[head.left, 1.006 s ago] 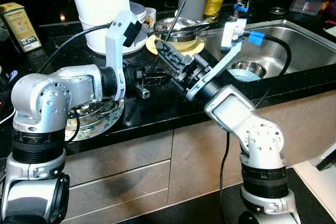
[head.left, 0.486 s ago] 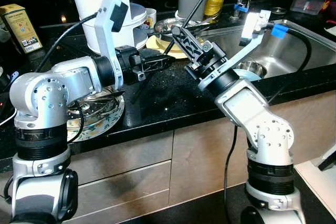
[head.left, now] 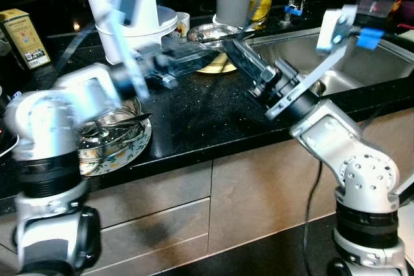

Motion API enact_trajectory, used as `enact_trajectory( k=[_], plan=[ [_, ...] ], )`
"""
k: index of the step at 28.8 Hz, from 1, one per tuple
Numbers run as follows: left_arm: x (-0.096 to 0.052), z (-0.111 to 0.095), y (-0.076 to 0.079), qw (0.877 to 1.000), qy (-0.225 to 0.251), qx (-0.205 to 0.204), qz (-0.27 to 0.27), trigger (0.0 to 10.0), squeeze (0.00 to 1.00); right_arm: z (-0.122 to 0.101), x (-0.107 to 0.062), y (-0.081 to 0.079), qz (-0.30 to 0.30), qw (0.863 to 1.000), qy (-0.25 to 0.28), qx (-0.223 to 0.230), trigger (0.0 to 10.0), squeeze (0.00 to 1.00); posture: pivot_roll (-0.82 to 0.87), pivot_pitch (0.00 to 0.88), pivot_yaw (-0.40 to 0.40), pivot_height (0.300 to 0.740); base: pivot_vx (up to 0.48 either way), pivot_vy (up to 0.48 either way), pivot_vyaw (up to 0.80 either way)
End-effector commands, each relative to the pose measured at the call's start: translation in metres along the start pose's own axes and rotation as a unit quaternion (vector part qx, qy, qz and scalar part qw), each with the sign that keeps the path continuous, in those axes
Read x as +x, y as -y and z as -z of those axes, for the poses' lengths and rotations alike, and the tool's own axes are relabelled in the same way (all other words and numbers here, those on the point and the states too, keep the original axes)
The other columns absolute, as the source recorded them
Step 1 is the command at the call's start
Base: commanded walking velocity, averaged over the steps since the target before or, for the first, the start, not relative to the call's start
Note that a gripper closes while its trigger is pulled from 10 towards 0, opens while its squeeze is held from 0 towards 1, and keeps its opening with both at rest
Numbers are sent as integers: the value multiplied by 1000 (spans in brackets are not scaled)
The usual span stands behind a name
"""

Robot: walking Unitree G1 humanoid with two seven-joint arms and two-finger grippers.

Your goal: Kitchen organization

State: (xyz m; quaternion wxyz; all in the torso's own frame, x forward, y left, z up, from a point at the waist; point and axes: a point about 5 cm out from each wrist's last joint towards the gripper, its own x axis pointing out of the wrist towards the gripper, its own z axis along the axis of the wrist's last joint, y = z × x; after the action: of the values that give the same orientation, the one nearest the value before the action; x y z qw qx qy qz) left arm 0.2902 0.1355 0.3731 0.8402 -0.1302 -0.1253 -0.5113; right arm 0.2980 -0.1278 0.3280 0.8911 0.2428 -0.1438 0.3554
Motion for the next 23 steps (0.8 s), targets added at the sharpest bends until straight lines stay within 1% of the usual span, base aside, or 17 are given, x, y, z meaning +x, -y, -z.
enact_trajectory(
  k=[1,2,4,5,7,8,9,12,14,15,16,17,18,19,21,22,23],
  plan=[
    [-3,9,17,997,-23,8,67,10000,0,-16,-5,14,54,997,45,-33,0,0,-55,106,36,740,0,0,0],
    [-5,12,22,996,-35,13,85,10000,0,-21,-6,18,70,995,61,-33,0,0,-55,106,36,740,0,0,0],
    [-6,14,24,995,-43,14,94,10000,0,-23,-7,20,76,994,69,-31,0,0,-55,106,36,740,0,0,0],
    [-8,22,31,990,-76,24,116,10000,0,-25,-7,20,76,994,78,-28,0,0,-54,110,35,740,0,0,0],
    [-9,24,33,988,-84,26,123,10000,0,-25,-7,19,73,994,78,-26,0,0,-54,110,35,740,0,0,0],
    [-10,28,35,987,-97,32,128,10000,0,-24,-7,18,66,995,75,-26,0,0,-54,110,35,740,0,0,0],
    [-13,34,37,983,-123,45,133,10000,0,-23,-8,15,52,996,67,-27,0,0,-53,114,35,740,0,0,0],
    [-15,38,39,979,-141,54,135,10000,0,-23,-9,14,43,997,62,-28,0,0,-53,114,35,740,0,0,0],
    [-23,51,45,967,-193,70,152,10000,0,-20,-16,6,-17,999,20,-22,0,0,-51,116,34,740,0,0,0],
    [-23,51,45,967,-193,70,152,10000,0,-20,-16,6,-17,999,20,-22,0,0,-51,116,34,740,0,0,0],
    [-27,58,47,961,-219,72,155,10000,0,-18,-24,-1,-65,998,-15,-23,0,0,-51,118,33,740,0,0,0],
    [-32,67,49,952,-253,75,155,10000,0,-14,-36,-9,-121,990,-58,-35,0,0,-53,122,32,740,0,0,0],
    [-37,76,48,944,-286,76,146,10000,0,-10,-46,-15,-159,981,-98,-42,0,0,-53,122,32,740,0,0,0],
    [-37,76,48,944,-286,76,146,10000,0,-10,-46,-15,-159,981,-98,-42,0,0,-53,122,32,740,0,0,0],
    [-45,93,47,929,-338,80,131,10000,0,-4,-59,-22,-205,966,-150,-43,0,0,-51,129,29,740,0,0,0],
    [-45,93,47,929,-338,80,131,10000,0,-4,-59,-22,-205,966,-150,-43,0,0,-51,129,29,740,0,0,0],
    [-48,100,45,920,-362,86,125,10000,0,-1,-63,-25,-219,960,-168,-39,0,0,-52,132,29,740,0,0,0]
  ],
)
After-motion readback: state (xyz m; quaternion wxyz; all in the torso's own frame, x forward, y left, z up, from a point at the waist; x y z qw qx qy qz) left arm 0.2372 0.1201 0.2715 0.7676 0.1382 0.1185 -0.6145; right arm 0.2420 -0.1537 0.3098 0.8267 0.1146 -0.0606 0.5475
